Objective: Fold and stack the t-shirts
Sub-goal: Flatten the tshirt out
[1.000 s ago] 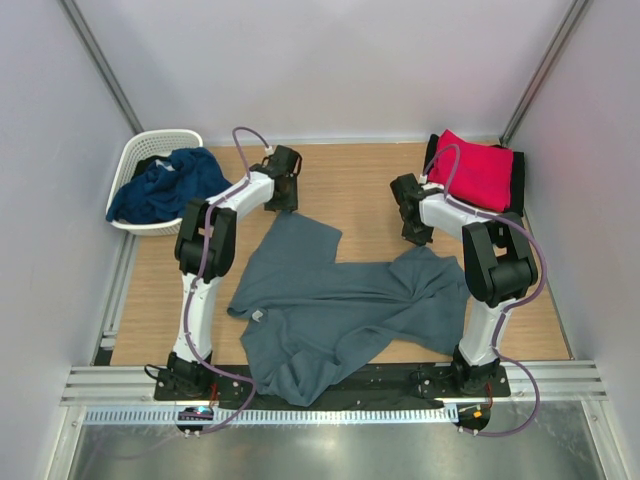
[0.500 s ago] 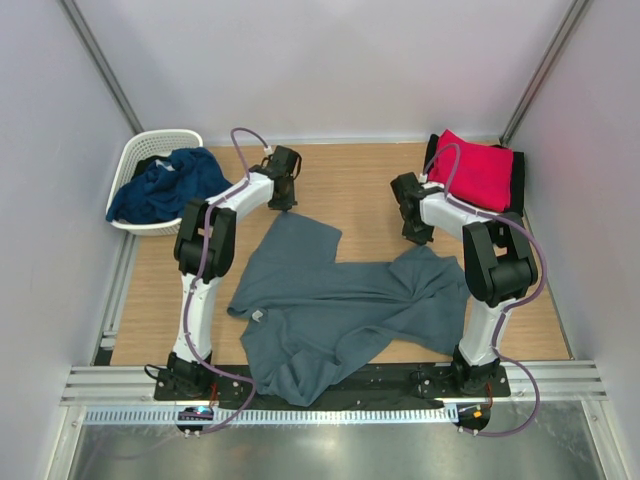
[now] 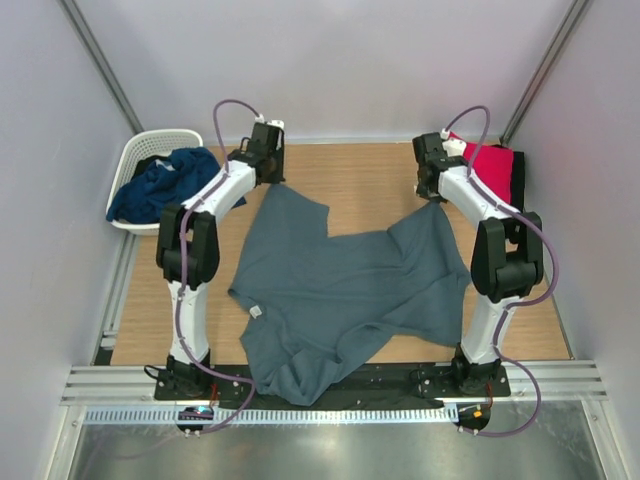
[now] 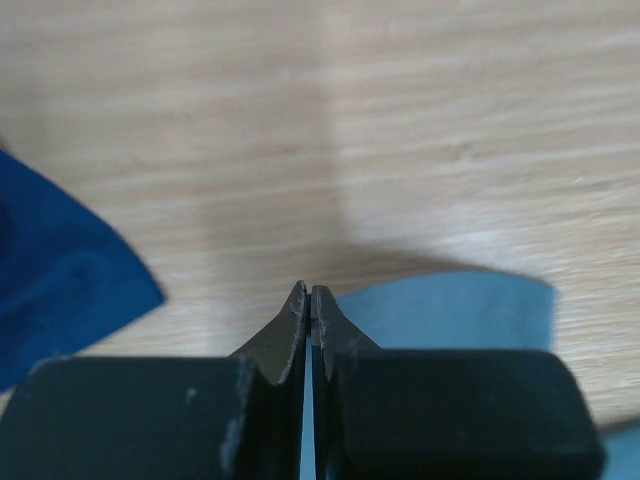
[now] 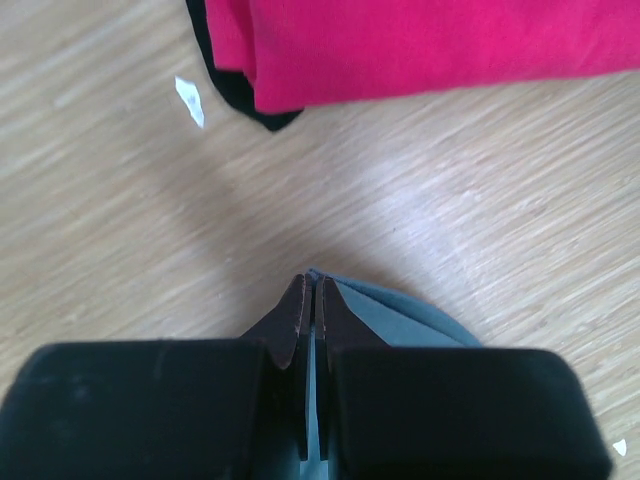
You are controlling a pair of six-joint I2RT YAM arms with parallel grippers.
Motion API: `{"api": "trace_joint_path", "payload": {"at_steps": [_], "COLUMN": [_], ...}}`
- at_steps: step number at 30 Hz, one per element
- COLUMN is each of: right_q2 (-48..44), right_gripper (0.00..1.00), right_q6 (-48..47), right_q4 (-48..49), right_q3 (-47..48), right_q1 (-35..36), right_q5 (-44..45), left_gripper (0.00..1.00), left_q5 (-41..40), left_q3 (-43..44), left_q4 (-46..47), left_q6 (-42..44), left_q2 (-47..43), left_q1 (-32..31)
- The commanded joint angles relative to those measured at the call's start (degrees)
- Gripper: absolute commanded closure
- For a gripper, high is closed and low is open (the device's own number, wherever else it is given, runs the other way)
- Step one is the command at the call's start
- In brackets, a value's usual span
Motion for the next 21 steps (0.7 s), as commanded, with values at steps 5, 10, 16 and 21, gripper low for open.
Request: {"api": "trace_joint_path", "payload": {"at_steps": [5, 10, 16, 21], "right_q2": [-3.9, -10.3, -22.3, -32.5], "right_gripper": [0.99, 0.99, 0.99, 0.99], "right_q6": [-2.1, -3.6, -6.0, -8.6], "right_q4": [1.1, 1.2, 1.2, 0.9], "right_q3": [4.2, 4.4, 3.3, 3.6], "right_q1": [-1.5, -1.5, -1.5, -1.5], "right_q5": [2.6, 2.8, 2.4, -0.5], "left_gripper": [1.00, 1.00, 1.00, 1.00], "left_q5": [1.3, 2.7, 6.4, 9.9], "left_q3": [3.3, 1.9, -4.0, -4.9], "left_q4": [5.3, 5.9, 6.9, 5.1], "left_q6": [7.7, 11.1, 12.3, 14.4], "left_q2": [-14.9, -23.7, -36.2, -48.5], "left_q1": [2.4, 2.6, 2.6, 2.7]}}
